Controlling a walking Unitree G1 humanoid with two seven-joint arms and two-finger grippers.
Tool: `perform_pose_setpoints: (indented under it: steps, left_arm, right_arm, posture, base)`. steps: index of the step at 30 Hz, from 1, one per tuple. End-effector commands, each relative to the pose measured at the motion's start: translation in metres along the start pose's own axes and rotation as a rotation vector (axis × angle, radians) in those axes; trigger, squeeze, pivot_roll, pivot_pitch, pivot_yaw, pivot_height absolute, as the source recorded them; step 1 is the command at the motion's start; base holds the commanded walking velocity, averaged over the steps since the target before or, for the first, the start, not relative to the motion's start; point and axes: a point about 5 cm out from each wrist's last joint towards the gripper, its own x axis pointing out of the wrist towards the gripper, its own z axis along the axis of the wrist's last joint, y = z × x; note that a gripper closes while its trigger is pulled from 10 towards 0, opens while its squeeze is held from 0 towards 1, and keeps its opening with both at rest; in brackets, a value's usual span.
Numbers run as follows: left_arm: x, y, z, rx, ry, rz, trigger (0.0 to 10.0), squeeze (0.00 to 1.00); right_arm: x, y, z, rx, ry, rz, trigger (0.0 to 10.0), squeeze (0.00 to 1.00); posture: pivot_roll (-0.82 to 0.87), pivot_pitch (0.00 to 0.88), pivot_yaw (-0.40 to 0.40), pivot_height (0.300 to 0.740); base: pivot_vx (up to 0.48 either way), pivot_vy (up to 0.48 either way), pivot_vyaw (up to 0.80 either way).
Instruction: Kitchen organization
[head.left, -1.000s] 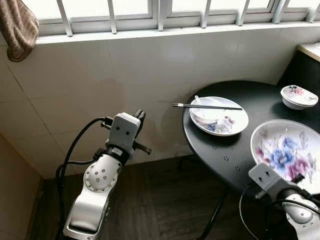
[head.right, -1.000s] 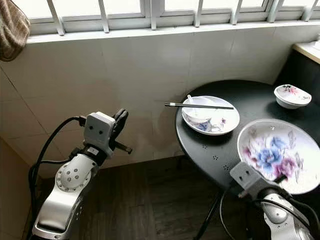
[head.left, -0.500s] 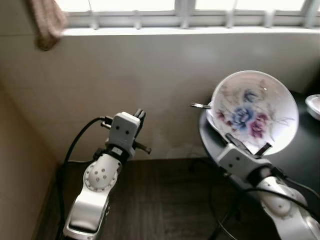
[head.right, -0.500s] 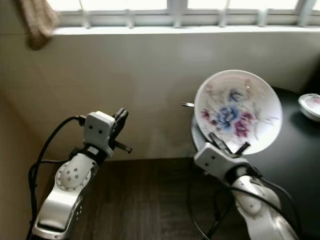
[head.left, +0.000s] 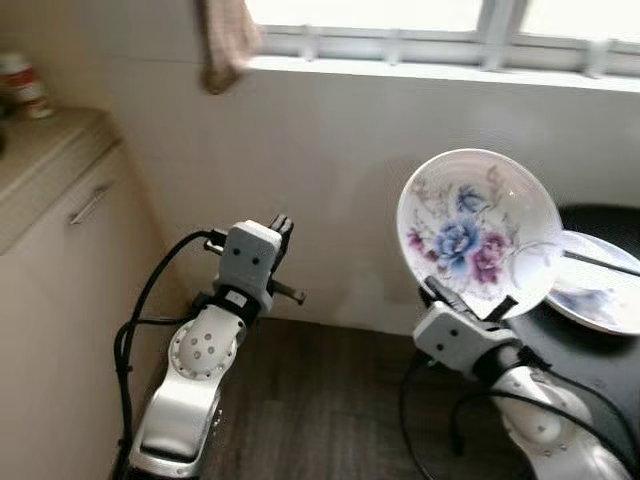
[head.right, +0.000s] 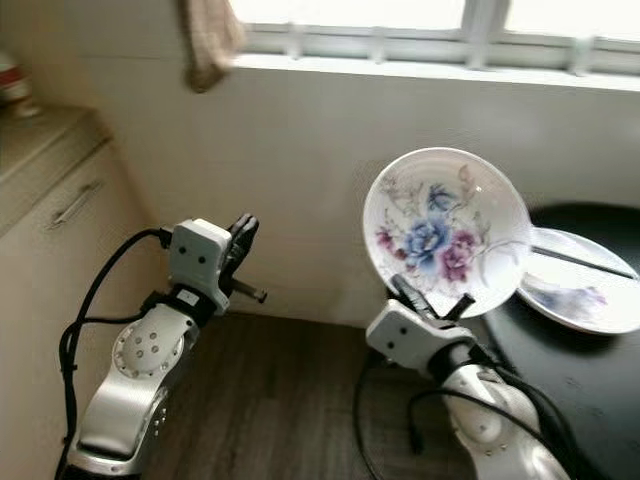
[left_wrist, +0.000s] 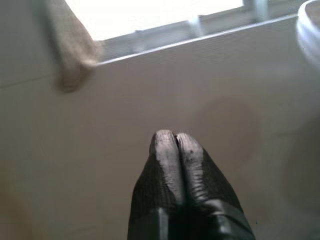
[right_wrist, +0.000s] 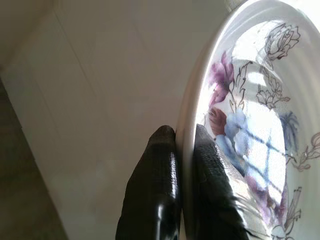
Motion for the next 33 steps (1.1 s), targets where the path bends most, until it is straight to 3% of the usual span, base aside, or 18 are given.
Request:
perform_pose_setpoints:
  steps: [1,6,10,13,14,15,16,28,33]
  left_arm:
    - [0.002,-0.005,0.003,-0.006,-0.011,-0.013,10.0,0.0]
    - [0.002,-0.003,0.004,0.007,-0.023,-0.007,10.0,0.0]
    - [0.002,-0.002,0.002,0.014,-0.012,-0.005,10.0,0.0]
    - [0.002,-0.002,0.002,0.015,-0.012,-0.008,10.0,0.0]
    - [0.002,-0.002,0.002,0.015,-0.011,-0.008,10.0,0.0]
    - [0.002,-0.002,0.002,0.016,-0.01,-0.009,10.0,0.0]
    - [0.002,-0.002,0.002,0.016,-0.01,-0.011,10.0,0.0]
    - [0.003,-0.002,0.003,-0.003,-0.017,-0.02,10.0,0.0]
    - [0.003,-0.001,0.006,-0.012,-0.035,-0.014,10.0,0.0]
  right_arm:
    - [0.0,-0.006,0.001,-0.014,-0.007,-0.029,0.0,0.0]
    - [0.002,-0.004,0.0,0.041,0.007,-0.052,0.0,0.0]
    - [0.005,-0.004,-0.006,0.21,0.062,-0.142,0.0,0.0]
    - [0.006,-0.002,-0.007,0.196,0.071,-0.149,0.0,0.0]
    - [0.007,-0.001,-0.007,0.192,0.075,-0.149,3.7,0.0]
    - [0.007,0.0,-0.007,0.191,0.078,-0.151,3.7,0.0]
    - [0.008,0.001,-0.007,0.189,0.083,-0.147,10.0,0.0]
    - [0.017,0.005,-0.004,0.156,0.072,-0.142,10.0,0.0]
    - [0.025,0.004,0.002,0.086,0.025,-0.129,10.0,0.0]
  posture:
    - [0.06,0.0,-0.041,0.74]
    - [0.06,0.0,-0.041,0.74]
    - [0.06,0.0,-0.036,0.74]
    - [0.06,0.0,-0.031,0.74]
    - [0.06,0.0,-0.03,0.74]
    - [0.06,0.0,-0.03,0.74]
    - [0.06,0.0,-0.03,0.74]
    - [0.07,0.0,-0.031,0.74]
    - [0.08,0.0,-0.035,0.74]
  base:
    - [0.0,0.0,0.8]
    - [0.0,0.0,0.8]
    - [0.0,0.0,0.63]
    - [0.0,0.0,0.42]
    - [0.0,0.0,0.0]
    - [0.0,0.0,0.0]
    - [0.0,0.0,0.0]
    - [0.0,0.0,0.0]
    - [0.124,0.0,0.32]
